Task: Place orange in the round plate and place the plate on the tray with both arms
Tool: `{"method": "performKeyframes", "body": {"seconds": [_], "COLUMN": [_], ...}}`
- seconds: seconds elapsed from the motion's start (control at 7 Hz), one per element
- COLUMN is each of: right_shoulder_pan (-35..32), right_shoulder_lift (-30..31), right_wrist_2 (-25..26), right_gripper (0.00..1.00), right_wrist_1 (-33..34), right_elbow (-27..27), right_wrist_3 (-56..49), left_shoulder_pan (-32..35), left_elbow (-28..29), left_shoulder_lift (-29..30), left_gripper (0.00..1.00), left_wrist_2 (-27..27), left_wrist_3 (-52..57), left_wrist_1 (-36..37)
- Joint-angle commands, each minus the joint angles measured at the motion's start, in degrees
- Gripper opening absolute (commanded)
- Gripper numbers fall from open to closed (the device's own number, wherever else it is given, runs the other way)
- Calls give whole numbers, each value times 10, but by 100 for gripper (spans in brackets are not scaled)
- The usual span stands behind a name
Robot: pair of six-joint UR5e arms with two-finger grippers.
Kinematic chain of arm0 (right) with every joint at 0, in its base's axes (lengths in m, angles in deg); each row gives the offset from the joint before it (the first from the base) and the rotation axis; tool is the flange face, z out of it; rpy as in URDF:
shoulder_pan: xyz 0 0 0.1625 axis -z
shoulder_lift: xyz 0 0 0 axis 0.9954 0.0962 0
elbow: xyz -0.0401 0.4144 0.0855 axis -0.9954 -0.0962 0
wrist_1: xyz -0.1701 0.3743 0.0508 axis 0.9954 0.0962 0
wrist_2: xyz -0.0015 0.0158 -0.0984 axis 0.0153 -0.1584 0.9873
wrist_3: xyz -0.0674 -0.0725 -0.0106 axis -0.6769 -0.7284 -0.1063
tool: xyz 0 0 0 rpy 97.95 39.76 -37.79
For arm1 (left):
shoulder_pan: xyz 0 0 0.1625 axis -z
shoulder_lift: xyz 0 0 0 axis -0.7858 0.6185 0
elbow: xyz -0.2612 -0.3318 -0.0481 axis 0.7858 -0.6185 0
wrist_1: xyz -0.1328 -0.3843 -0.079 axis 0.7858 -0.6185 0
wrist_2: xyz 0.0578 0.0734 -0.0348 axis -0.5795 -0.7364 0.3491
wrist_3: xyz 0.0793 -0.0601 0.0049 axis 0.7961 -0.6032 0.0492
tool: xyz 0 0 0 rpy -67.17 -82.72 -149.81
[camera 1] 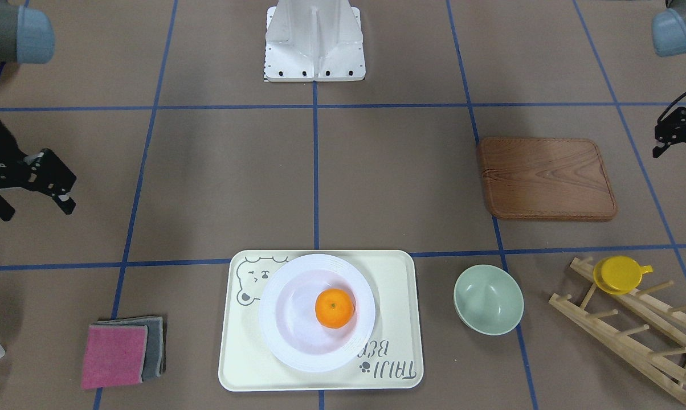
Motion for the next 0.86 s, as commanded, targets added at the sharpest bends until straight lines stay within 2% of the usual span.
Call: {"method": "performKeyframes", "body": {"seconds": [0.0, 0.14, 0.43, 0.71], "right_shoulder_pan": [-75, -130, -185, -203], "right_shoulder_lift": [55, 106, 185, 215], "right_wrist_2": [-77, -128, -125, -108], "right_gripper": [100, 100, 100, 100], "right_wrist_1": [76, 94, 93, 90], "right_elbow": [4, 0, -6, -17], "right_wrist_3": [-155, -215, -253, -326], "left_shoulder_pan": [46, 50, 63, 66], "left_elbow": [37, 50, 66, 66], "left_shoulder_lift": [-6, -6, -18, -31], "left_gripper": [99, 99, 99, 99], "left_wrist_2": [5, 6, 8, 9], "left_wrist_3": [66, 64, 63, 61], "left_wrist_1": [20, 21, 20, 20]}}
